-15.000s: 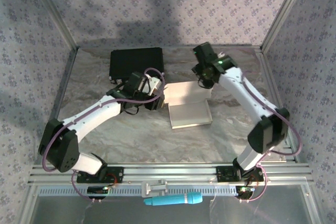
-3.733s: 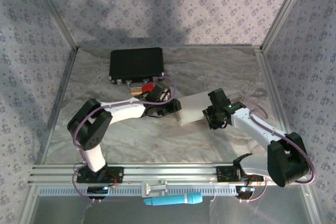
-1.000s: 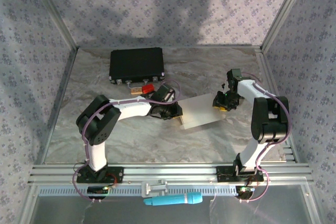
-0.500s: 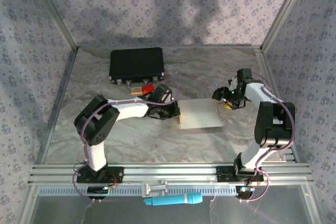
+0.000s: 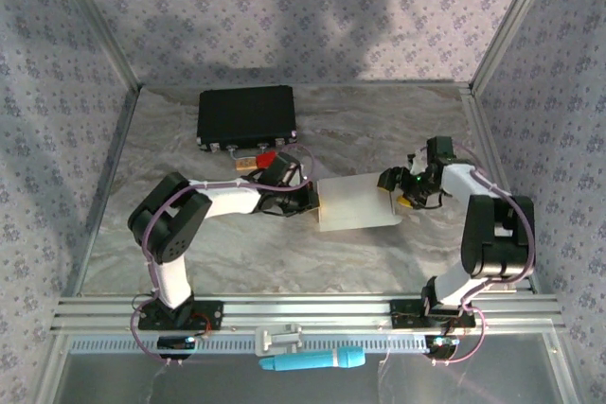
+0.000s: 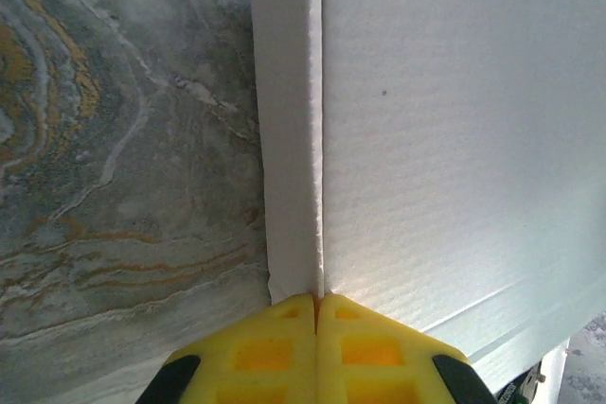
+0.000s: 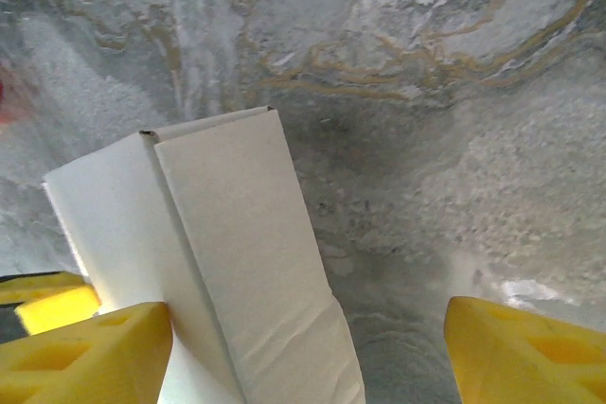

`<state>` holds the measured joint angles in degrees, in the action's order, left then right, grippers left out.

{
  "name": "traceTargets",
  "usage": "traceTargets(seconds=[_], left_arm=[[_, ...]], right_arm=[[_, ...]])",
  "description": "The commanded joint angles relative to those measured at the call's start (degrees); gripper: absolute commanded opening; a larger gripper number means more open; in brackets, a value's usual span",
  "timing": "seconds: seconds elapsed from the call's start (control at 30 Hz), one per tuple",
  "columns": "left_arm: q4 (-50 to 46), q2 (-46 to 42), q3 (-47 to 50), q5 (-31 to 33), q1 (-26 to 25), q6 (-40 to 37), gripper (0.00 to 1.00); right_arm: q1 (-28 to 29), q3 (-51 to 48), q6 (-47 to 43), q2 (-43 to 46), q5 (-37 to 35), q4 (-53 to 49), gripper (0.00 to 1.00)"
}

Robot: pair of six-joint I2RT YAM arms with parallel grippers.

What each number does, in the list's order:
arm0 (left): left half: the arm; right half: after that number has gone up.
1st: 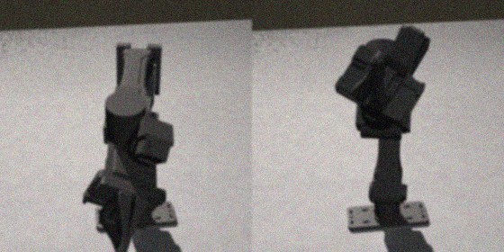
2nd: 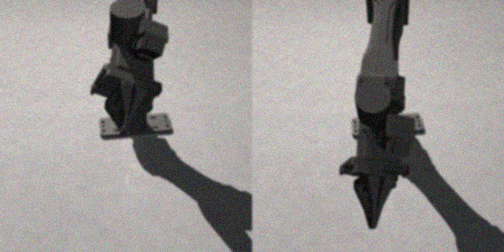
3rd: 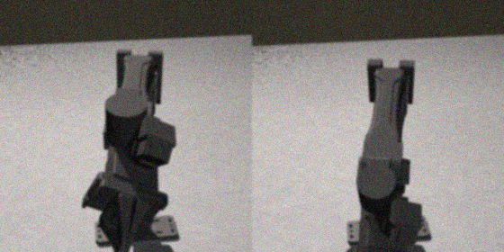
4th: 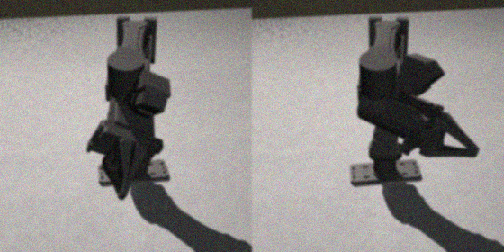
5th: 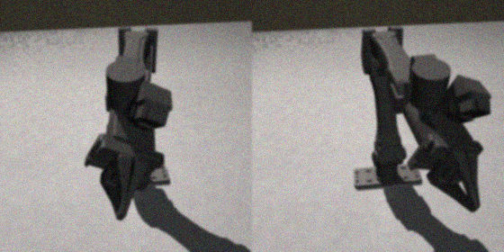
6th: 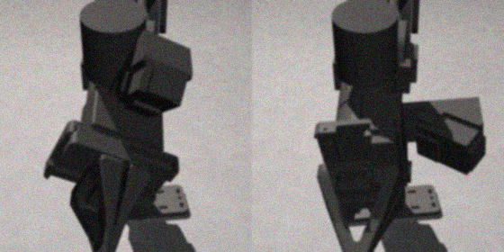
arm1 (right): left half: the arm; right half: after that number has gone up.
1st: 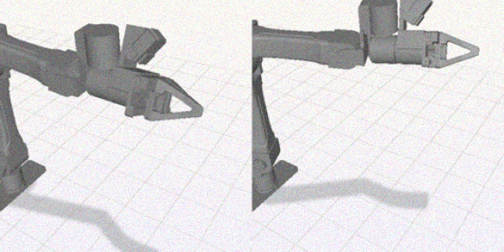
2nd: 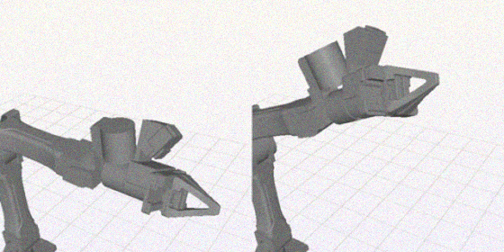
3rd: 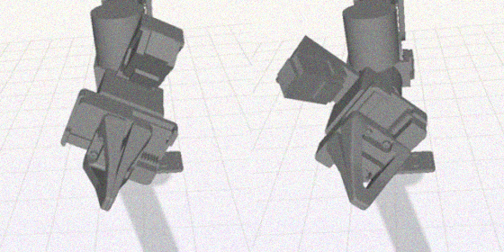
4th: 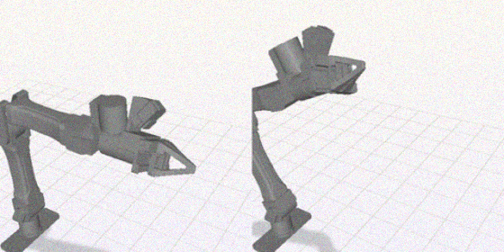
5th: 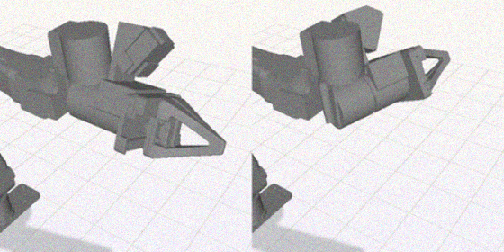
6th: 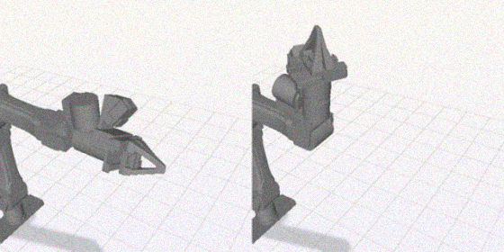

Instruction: Fold the paper box

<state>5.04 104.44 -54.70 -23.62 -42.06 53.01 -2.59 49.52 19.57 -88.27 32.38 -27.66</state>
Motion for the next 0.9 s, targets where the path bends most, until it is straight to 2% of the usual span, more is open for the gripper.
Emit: traceTargets(seconds=[0.0, 0.1, 0.23, 0.47, 0.77, 0.87], left_arm=[[-6.8, 1.4, 2.8, 3.9, 1.3, -1.2, 0.03], [-6.7, 1.6, 3.4, 3.9, 1.5, -1.3, 0.03], [-6.5, 1.7, 3.5, 4.1, 1.8, -1.4, 0.03], [-6.8, -0.1, 2.8, 5.1, 2.2, -1.7, 0.07], [-11.4, -10.1, -0.7, 10.7, 3.5, -3.5, 0.33], [-11.5, -14.4, -0.8, 12.5, 3.6, -5.5, 0.37]], right_arm=[[0.3, -2.9, 1.6, 2.1, 4.3, 3.1, 0.78], [1.0, -4.6, 5.1, 2.8, 9.7, 8.1, 0.78], [2.6, -4.9, 9.3, 3.9, 12.9, 11.8, 0.75], [3.4, -5.2, 15.1, 4.6, 15.6, 13.7, 0.62], [2.8, -4.3, 25.8, 5.8, 16.1, 13.4, 0.44], [2.0, -3.4, 30.0, 4.4, 17.0, 11.7, 0.37]])
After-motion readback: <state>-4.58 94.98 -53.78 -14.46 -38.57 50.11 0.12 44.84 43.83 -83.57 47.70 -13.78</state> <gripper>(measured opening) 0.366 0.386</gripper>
